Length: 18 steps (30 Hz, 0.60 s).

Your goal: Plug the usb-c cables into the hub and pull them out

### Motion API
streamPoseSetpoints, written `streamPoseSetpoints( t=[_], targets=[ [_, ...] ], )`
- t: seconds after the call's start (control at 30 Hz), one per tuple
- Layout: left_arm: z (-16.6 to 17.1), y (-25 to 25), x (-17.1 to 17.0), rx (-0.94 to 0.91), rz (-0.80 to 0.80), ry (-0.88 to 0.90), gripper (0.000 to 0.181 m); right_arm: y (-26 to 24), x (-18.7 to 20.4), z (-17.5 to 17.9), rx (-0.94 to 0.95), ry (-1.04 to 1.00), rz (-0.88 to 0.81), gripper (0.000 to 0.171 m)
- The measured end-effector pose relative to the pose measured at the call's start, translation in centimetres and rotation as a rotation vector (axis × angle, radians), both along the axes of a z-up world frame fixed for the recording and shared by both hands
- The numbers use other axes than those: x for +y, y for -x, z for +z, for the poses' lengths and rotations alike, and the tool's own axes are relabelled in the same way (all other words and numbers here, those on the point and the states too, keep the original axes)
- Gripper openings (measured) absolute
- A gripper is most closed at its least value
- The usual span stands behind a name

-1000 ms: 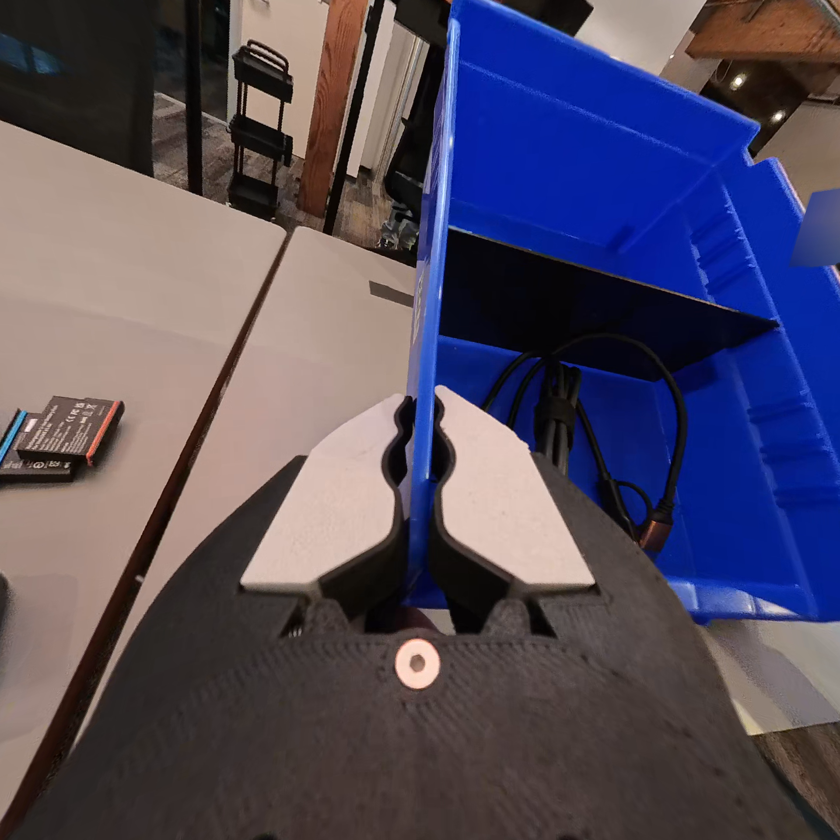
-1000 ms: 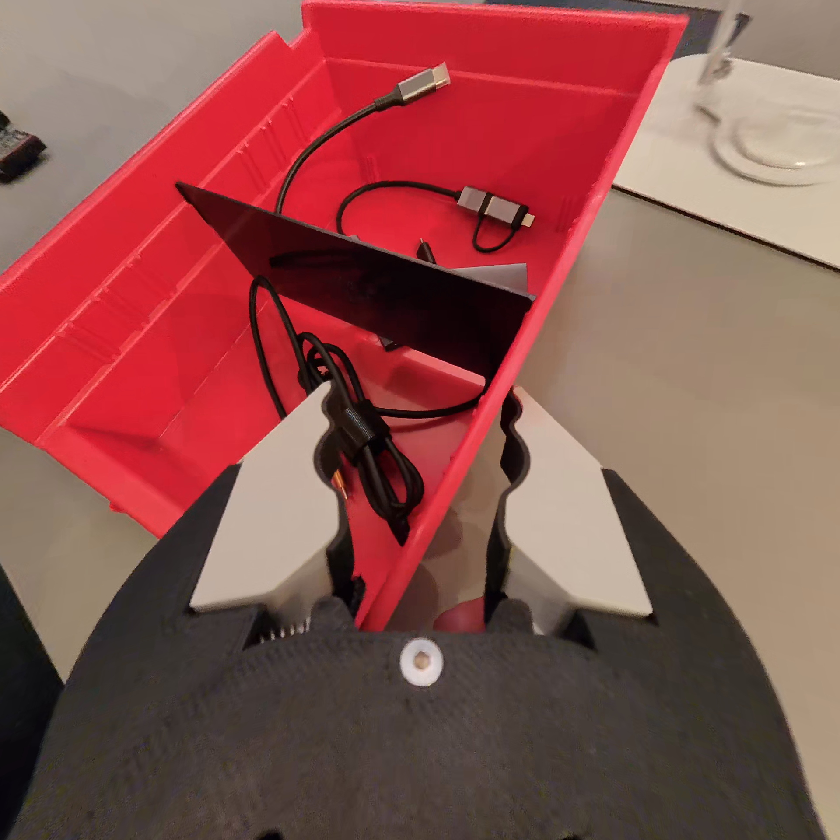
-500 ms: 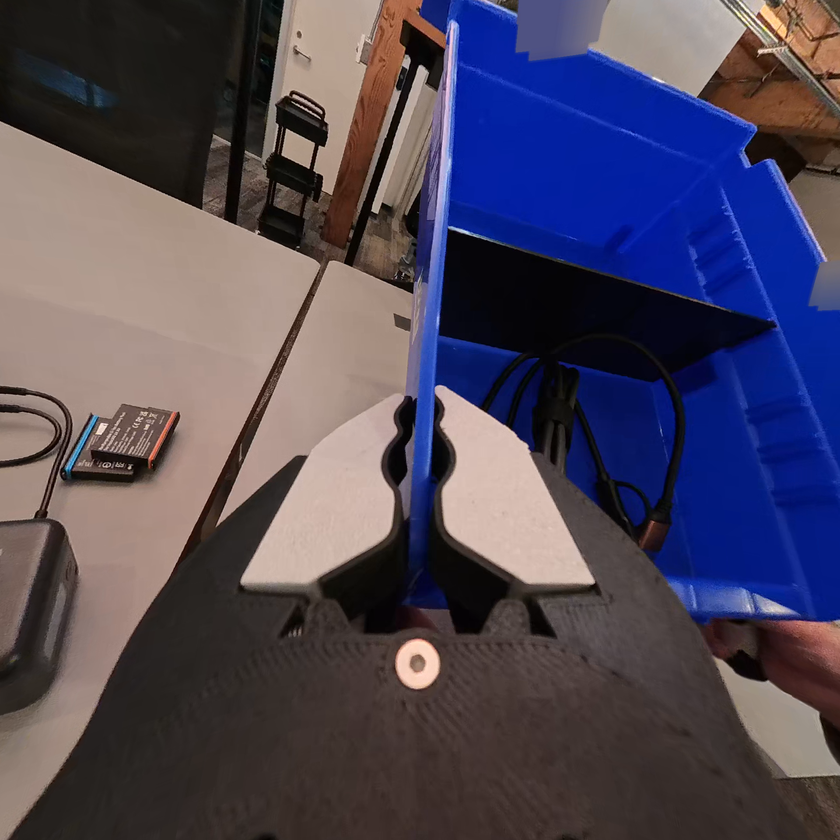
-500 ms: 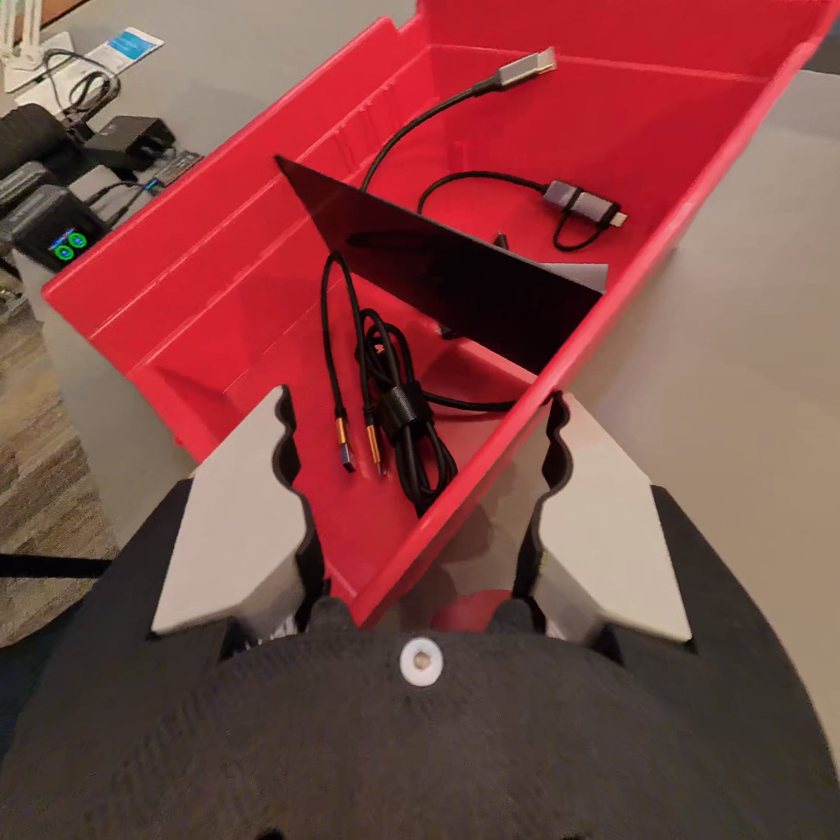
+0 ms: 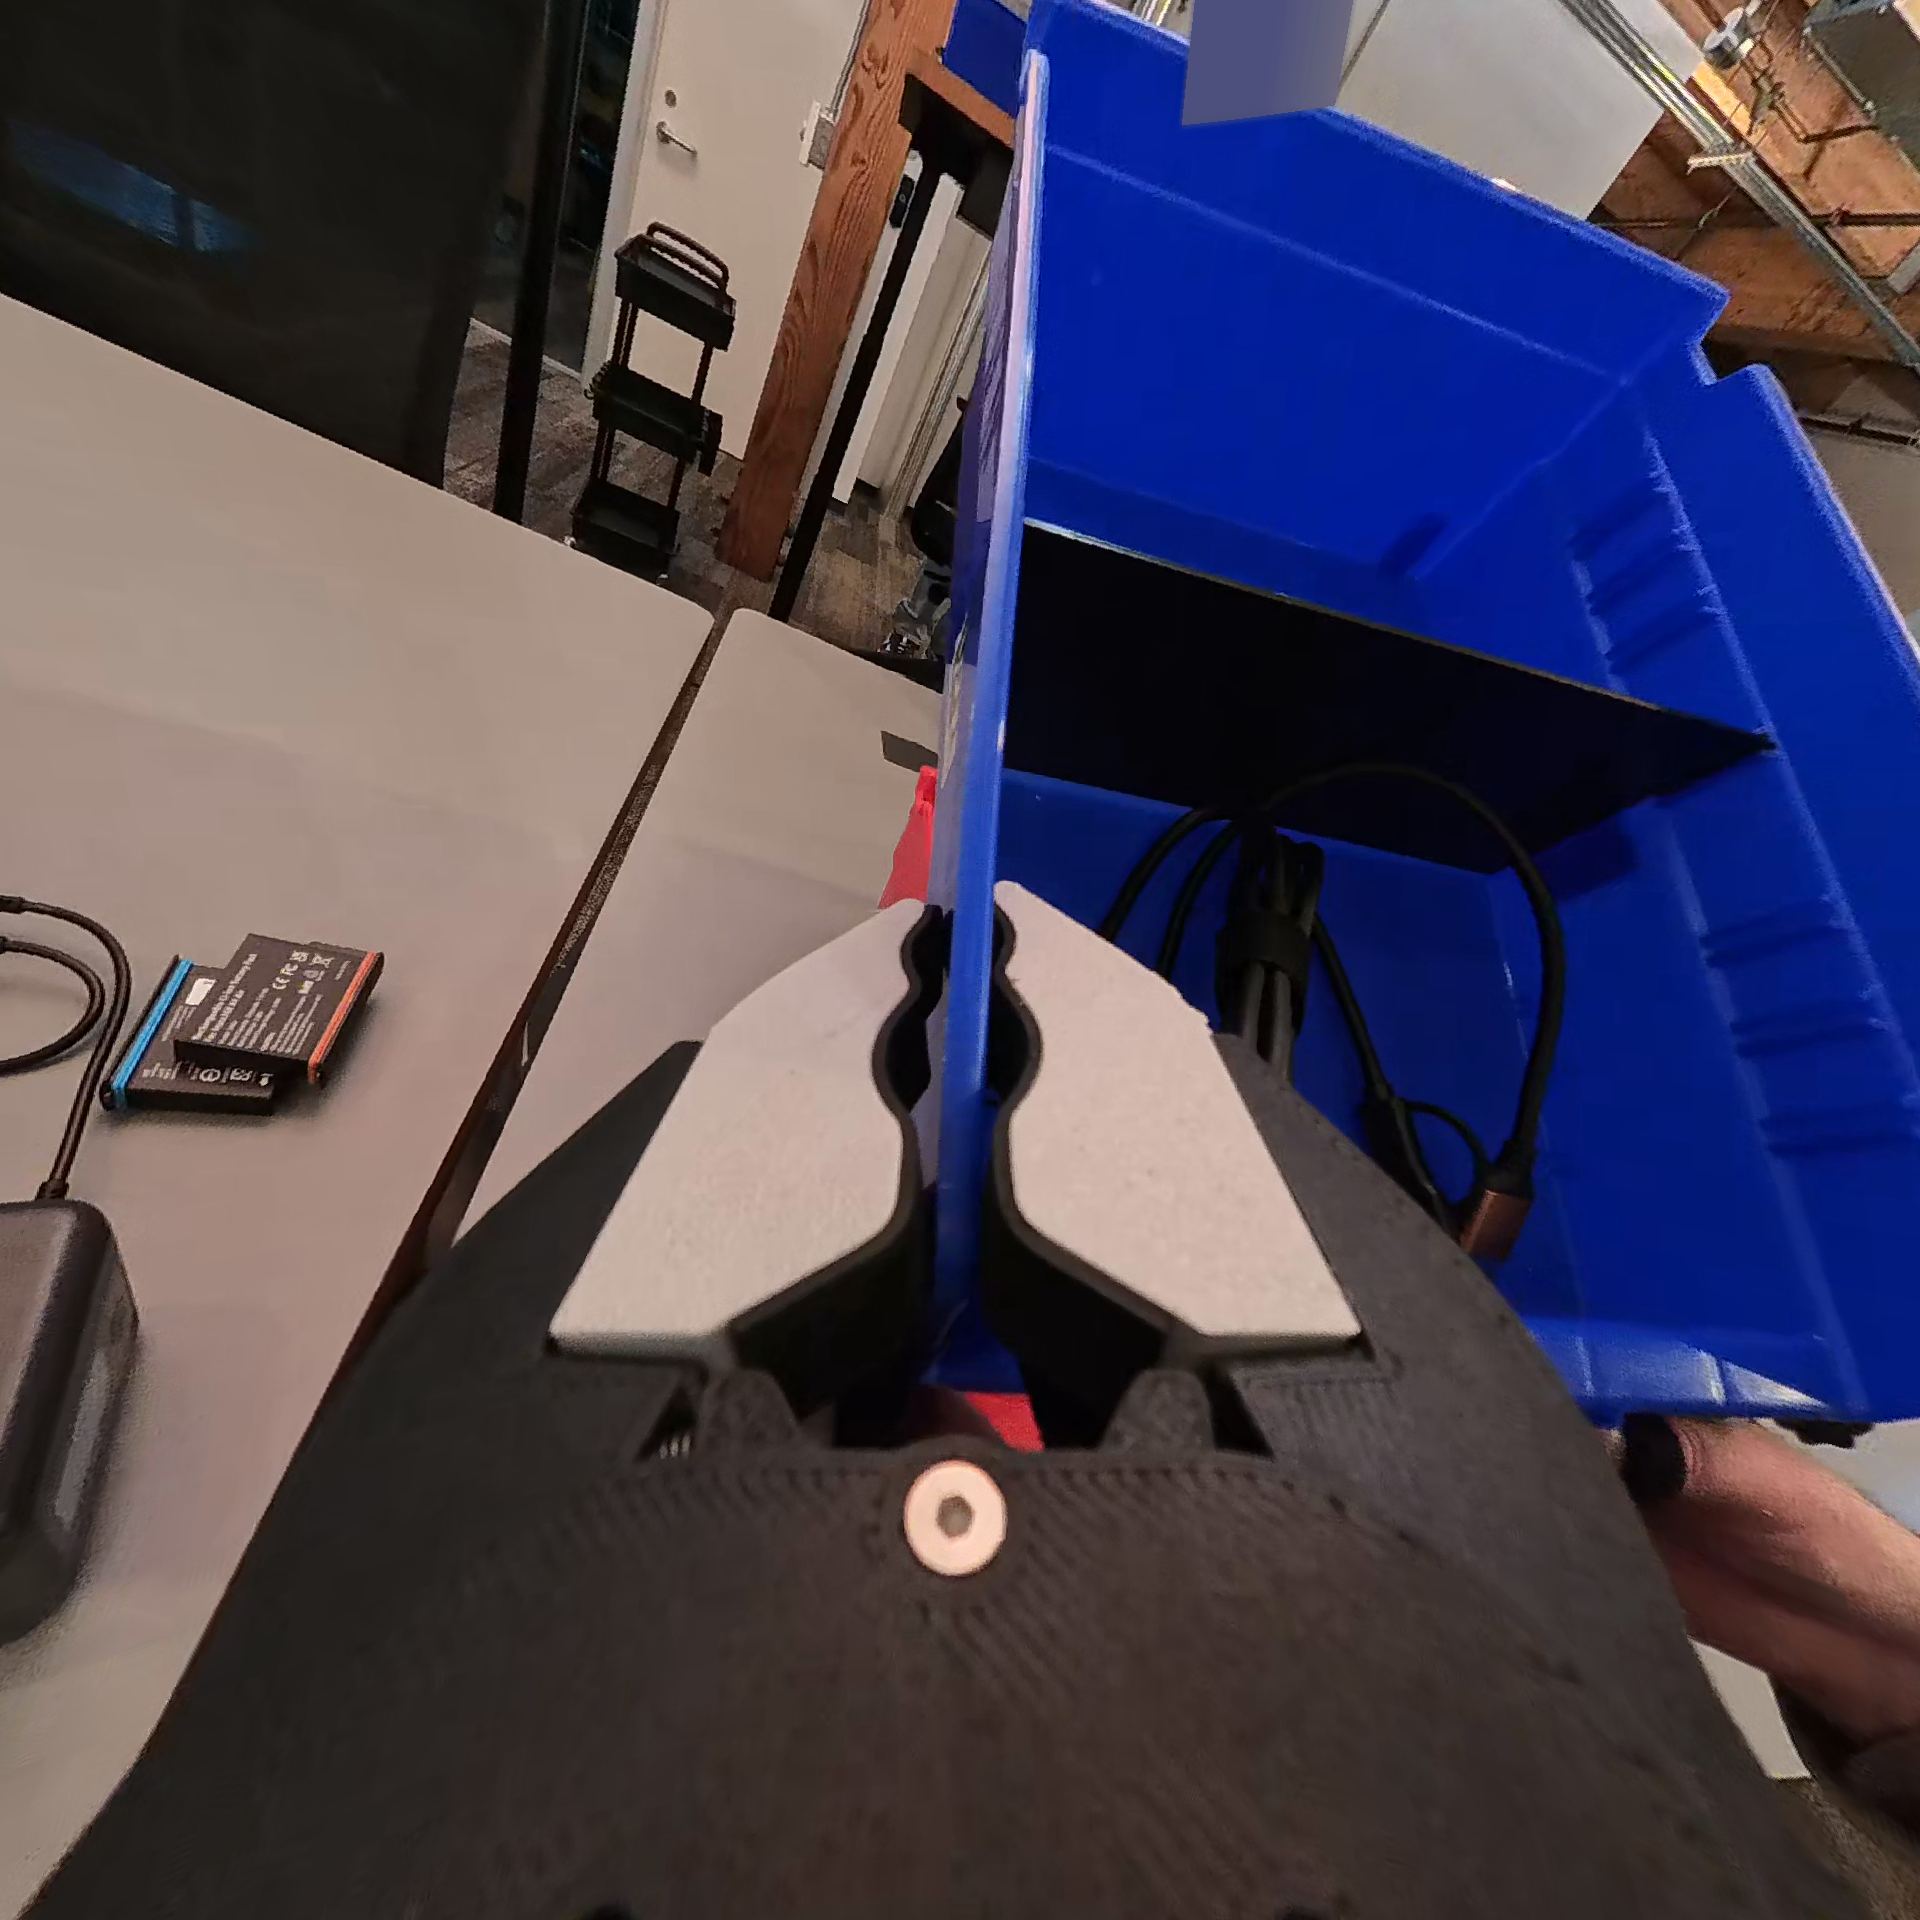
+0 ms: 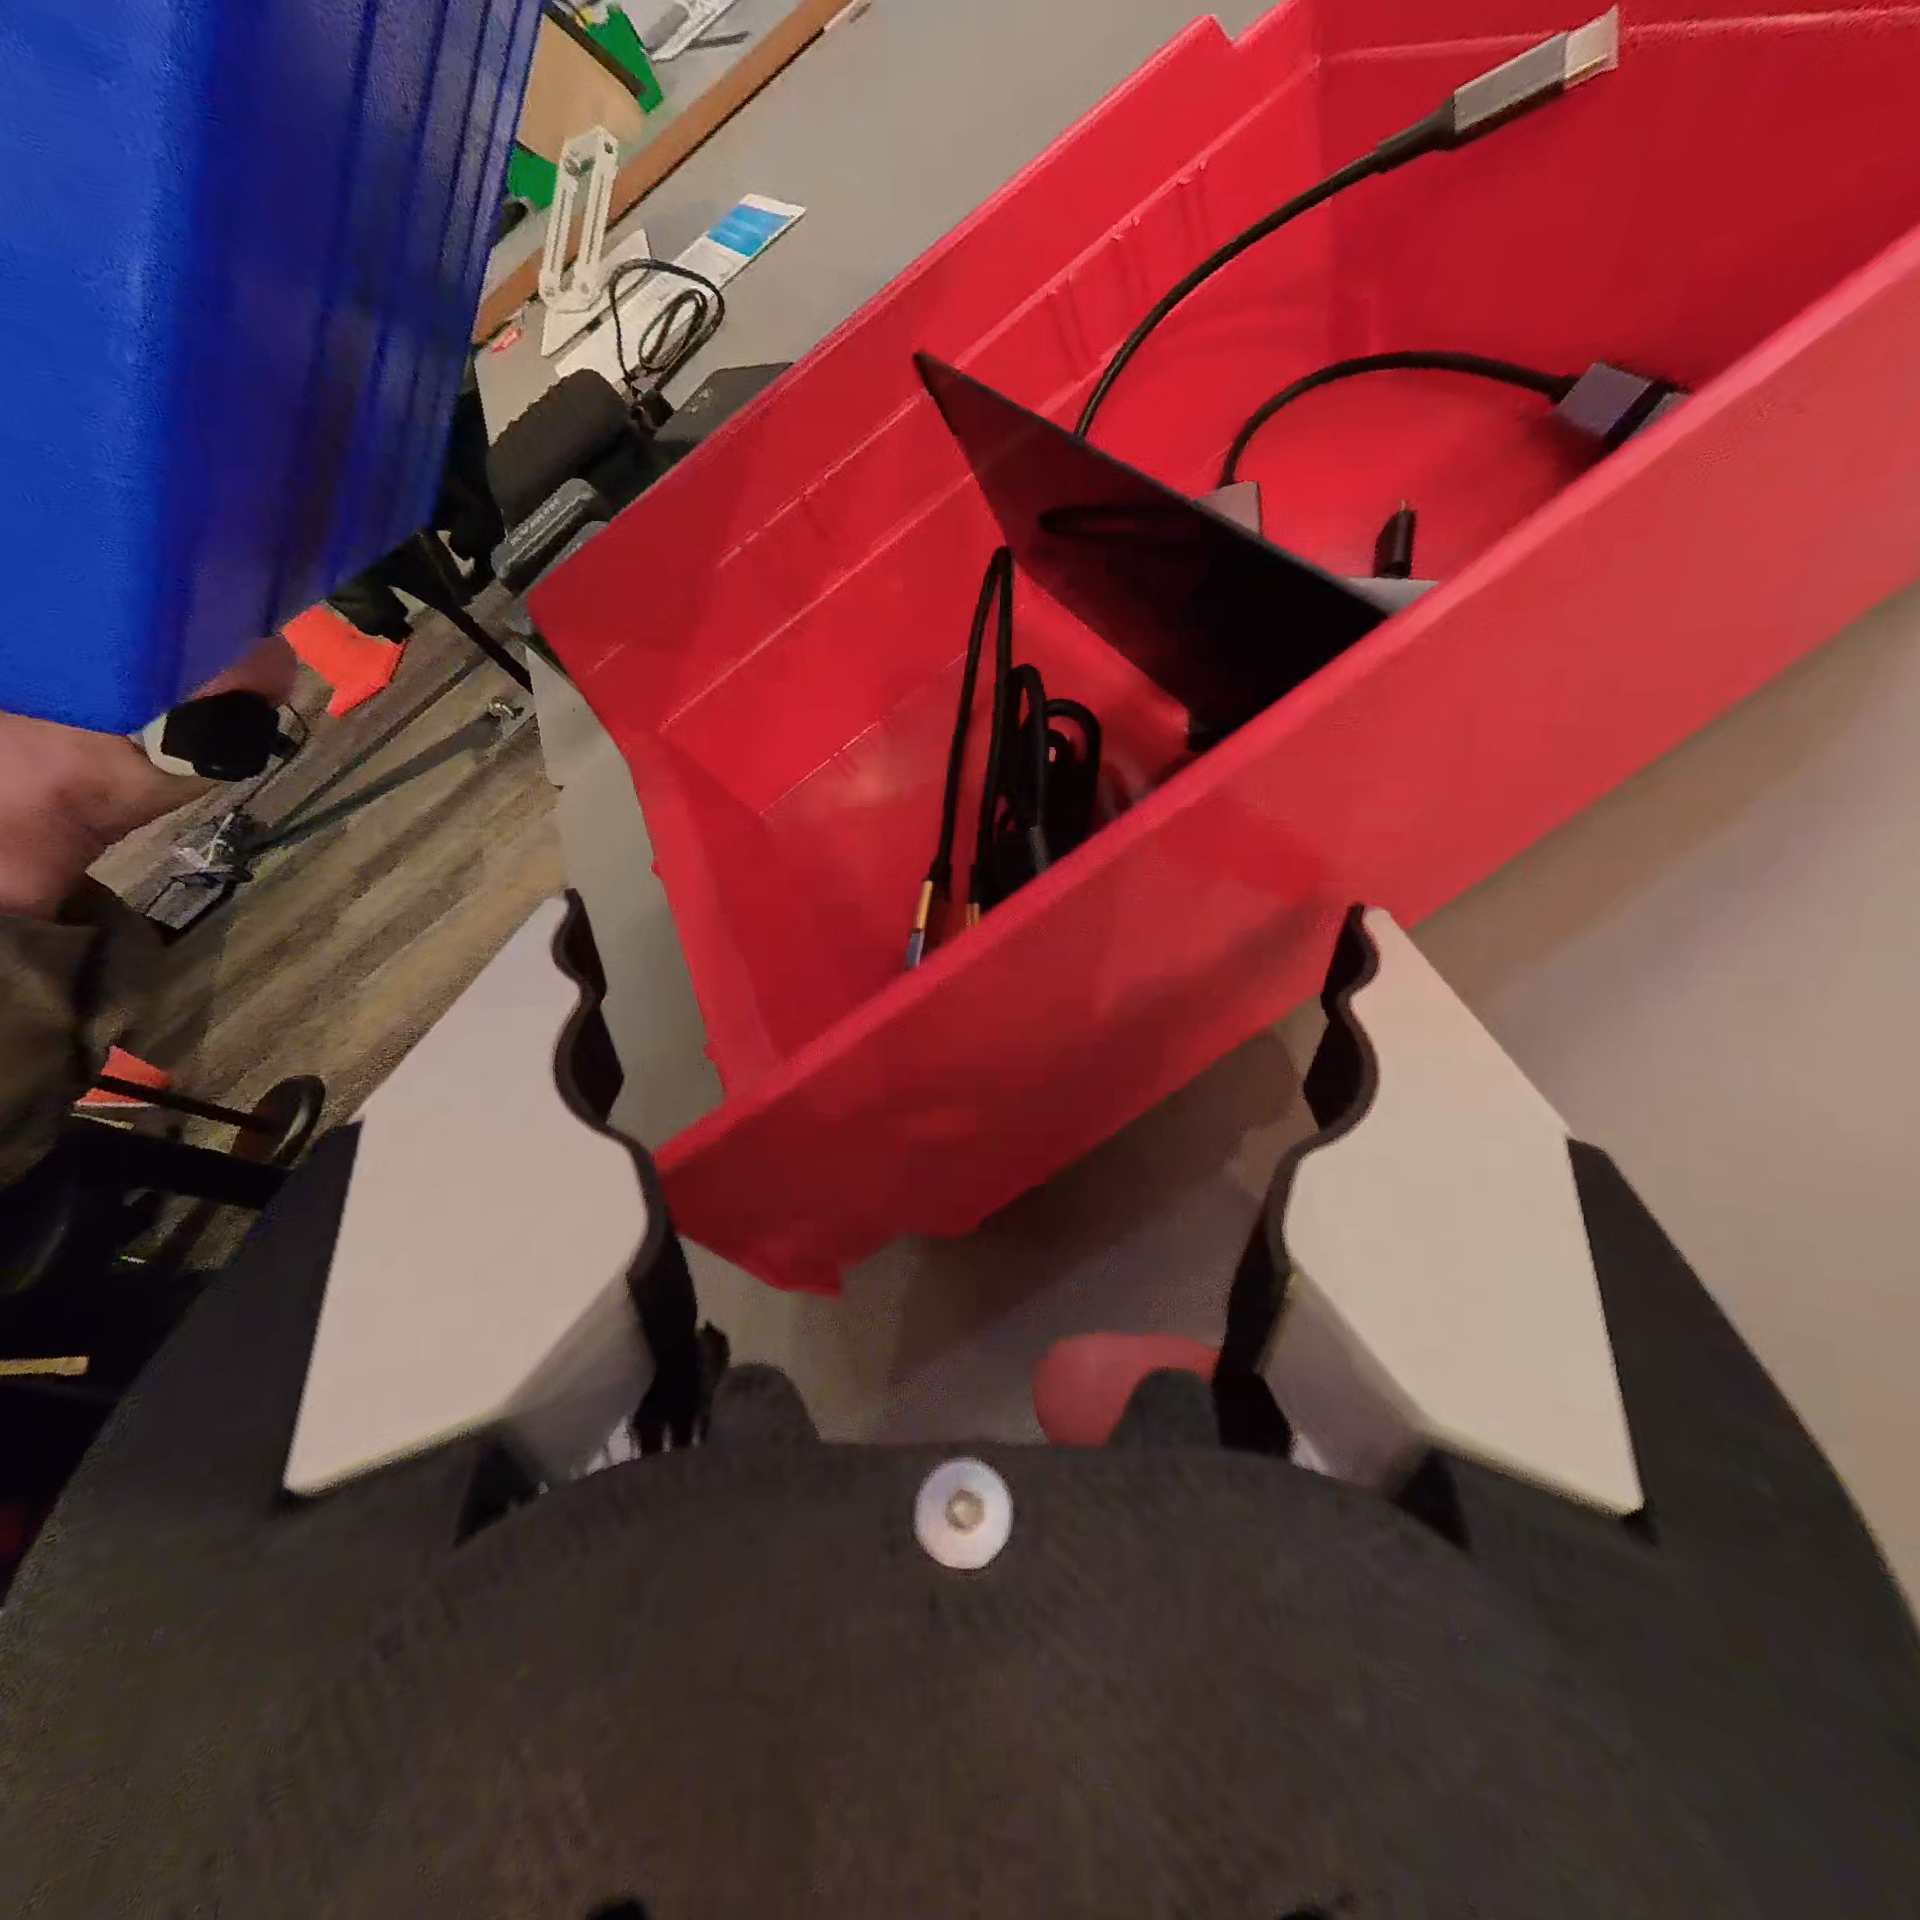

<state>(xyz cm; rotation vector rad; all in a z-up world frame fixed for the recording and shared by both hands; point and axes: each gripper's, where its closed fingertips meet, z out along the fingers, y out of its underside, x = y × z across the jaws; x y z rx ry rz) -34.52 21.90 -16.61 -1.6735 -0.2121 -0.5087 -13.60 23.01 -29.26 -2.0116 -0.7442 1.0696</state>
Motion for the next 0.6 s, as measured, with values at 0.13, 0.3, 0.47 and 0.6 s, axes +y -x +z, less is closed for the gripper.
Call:
streamPoseSetpoints(
  t=[0.13, 0.3, 0.47, 0.6],
  targets=[
    [0.3, -0.6, 0.0, 0.004, -0.011, -0.008, 0.005, -2.2, 0.7, 1.2, -0.011, -0.076, -0.037, 0.137],
    [0.7, -2.8, 0.3, 0.027, -0.044, -0.012, 0.004, -7.3, 1.1, 5.1, 0.0, -0.183, -0.098, 0.139],
    [1.7, -6.8, 0.7, 0.075, -0.095, -0.021, 0.004, -12.1, -1.6, 10.5, 0.01, -0.362, -0.123, 0.139],
    [2.3, -11.7, 1.3, 0.104, -0.154, -0.023, 0.004, -14.7, -5.2, 14.1, 0.079, -0.392, -0.137, 0.137]
  ],
)
